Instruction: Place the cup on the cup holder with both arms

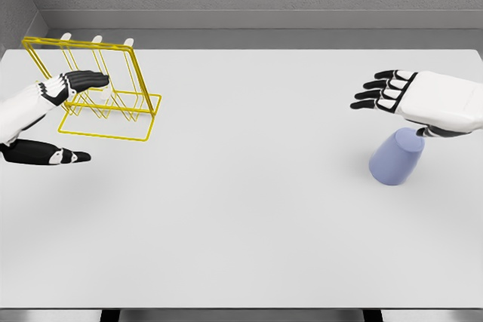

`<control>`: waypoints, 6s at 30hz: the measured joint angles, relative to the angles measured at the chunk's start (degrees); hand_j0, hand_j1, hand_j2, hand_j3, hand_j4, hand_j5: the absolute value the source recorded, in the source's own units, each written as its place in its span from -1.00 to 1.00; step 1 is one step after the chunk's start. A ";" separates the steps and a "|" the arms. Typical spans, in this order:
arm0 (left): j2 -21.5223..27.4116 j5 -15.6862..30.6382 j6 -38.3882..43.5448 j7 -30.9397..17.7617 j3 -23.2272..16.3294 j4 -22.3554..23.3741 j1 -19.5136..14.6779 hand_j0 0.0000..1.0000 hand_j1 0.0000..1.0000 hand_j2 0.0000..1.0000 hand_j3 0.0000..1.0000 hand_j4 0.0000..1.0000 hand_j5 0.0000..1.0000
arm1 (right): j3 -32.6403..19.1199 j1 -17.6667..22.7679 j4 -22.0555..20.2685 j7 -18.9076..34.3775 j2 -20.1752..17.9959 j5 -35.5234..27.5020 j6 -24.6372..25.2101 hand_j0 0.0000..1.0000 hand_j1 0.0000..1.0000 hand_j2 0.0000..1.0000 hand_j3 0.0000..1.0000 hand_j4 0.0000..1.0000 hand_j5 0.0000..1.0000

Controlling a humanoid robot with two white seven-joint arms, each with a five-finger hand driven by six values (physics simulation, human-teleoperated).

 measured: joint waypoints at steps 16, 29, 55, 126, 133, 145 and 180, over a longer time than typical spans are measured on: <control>-2.92 1.63 0.01 0.34 -0.18 -0.37 0.26 1.00 1.00 1.00 1.00 1.00 1.00 | 2.02 -2.99 0.14 5.98 -5.57 2.39 -0.01 1.00 1.00 1.00 1.00 1.00 1.00; -6.51 6.77 0.02 0.44 -11.31 -0.42 0.44 1.00 1.00 1.00 1.00 1.00 1.00 | 7.66 -4.31 5.37 6.73 0.24 7.37 -0.01 1.00 1.00 1.00 1.00 1.00 1.00; -1.39 31.00 0.07 -0.06 -29.24 -0.42 -2.02 1.00 1.00 1.00 1.00 1.00 1.00 | 11.70 -4.48 6.85 7.20 3.12 11.52 0.02 0.51 0.51 0.51 0.51 0.51 0.51; -0.77 41.37 19.02 0.21 -32.47 3.89 -2.37 1.00 1.00 1.00 1.00 1.00 1.00 | 20.09 -15.56 -0.11 10.16 22.03 10.58 -0.05 -0.11 -0.11 -0.11 -0.11 -0.11 -0.11; -0.78 41.38 19.02 0.22 -32.49 4.19 -2.55 1.00 1.00 1.00 1.00 1.00 1.00 | 21.11 -15.91 -0.07 10.83 25.90 10.89 -0.05 -0.12 -0.12 -0.12 -0.12 -0.12 -0.12; -0.85 41.37 19.02 0.22 -32.49 4.81 -2.64 1.00 1.00 1.00 1.00 1.00 1.00 | 22.51 -16.26 -0.02 10.89 32.99 15.17 -0.05 -0.12 -0.12 -0.12 -0.12 -0.12 -0.12; -4.06 39.41 22.47 0.37 -33.42 5.72 -5.80 1.00 1.00 1.00 1.00 1.00 1.00 | -4.38 0.17 0.11 10.85 20.98 -8.28 0.09 1.00 1.00 1.00 1.00 1.00 1.00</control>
